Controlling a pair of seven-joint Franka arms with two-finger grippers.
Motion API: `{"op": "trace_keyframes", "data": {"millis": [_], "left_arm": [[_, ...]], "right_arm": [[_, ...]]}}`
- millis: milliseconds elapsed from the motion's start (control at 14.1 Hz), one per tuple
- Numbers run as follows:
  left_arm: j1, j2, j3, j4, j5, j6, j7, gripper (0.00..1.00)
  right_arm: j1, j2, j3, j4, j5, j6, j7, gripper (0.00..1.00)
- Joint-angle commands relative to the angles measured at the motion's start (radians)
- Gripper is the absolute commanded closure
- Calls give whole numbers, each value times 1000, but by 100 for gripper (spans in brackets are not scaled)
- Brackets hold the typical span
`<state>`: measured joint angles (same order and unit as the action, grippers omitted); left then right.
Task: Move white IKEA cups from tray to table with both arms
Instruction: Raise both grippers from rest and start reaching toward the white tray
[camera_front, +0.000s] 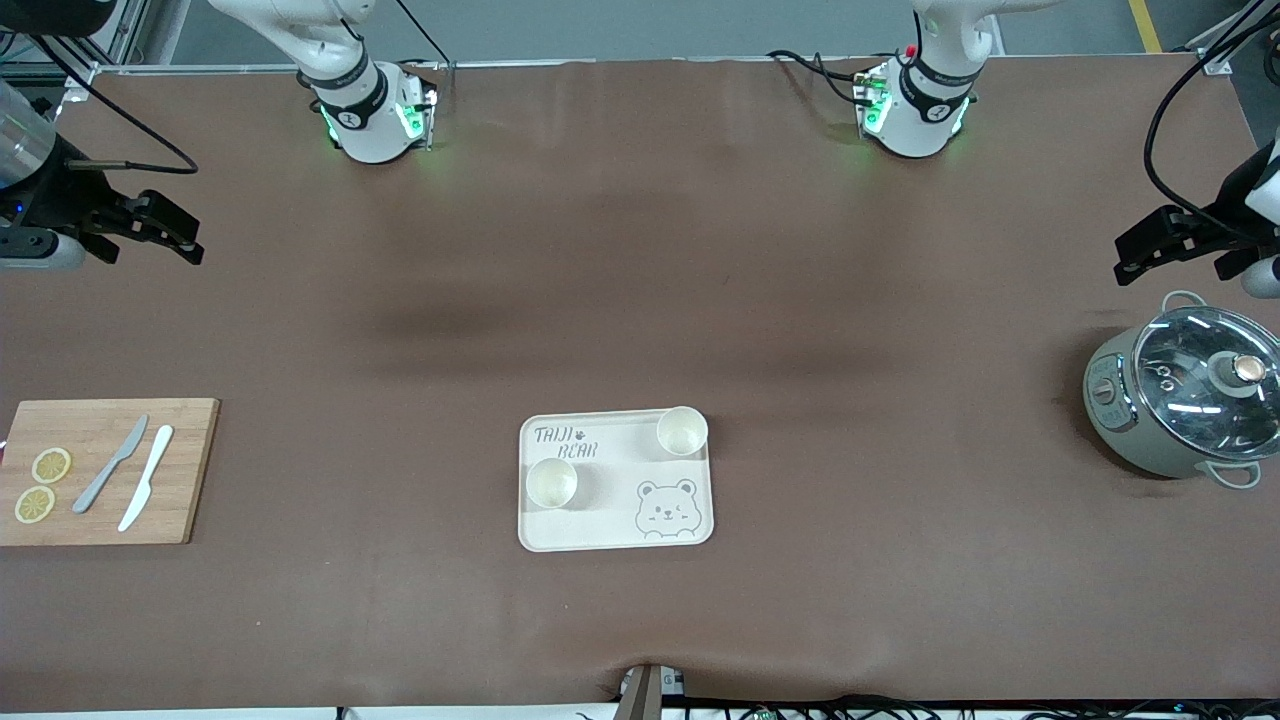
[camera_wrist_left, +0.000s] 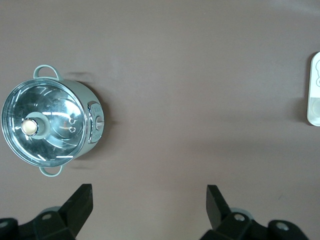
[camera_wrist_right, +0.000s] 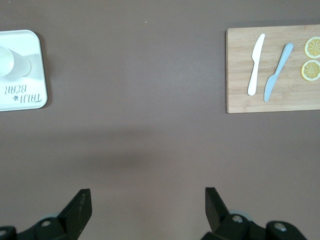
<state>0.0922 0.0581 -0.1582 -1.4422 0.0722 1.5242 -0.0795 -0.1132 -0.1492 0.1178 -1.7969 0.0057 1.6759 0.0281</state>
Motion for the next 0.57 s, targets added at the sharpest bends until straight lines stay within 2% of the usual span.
{"op": "trace_keyframes", "data": {"millis": [0, 142, 497], "left_arm": [[4, 11, -3, 2, -6, -16, 20, 0], [1, 40, -9, -1, -8, -16, 1, 0], [-14, 150, -15, 3, -17, 54, -25, 0]], "right_arm": [[-3, 37, 0, 85, 11, -16, -3, 0], [1, 69, 0, 120, 14, -59, 6, 0], [20, 115, 2, 168, 13, -45, -13, 0]]}}
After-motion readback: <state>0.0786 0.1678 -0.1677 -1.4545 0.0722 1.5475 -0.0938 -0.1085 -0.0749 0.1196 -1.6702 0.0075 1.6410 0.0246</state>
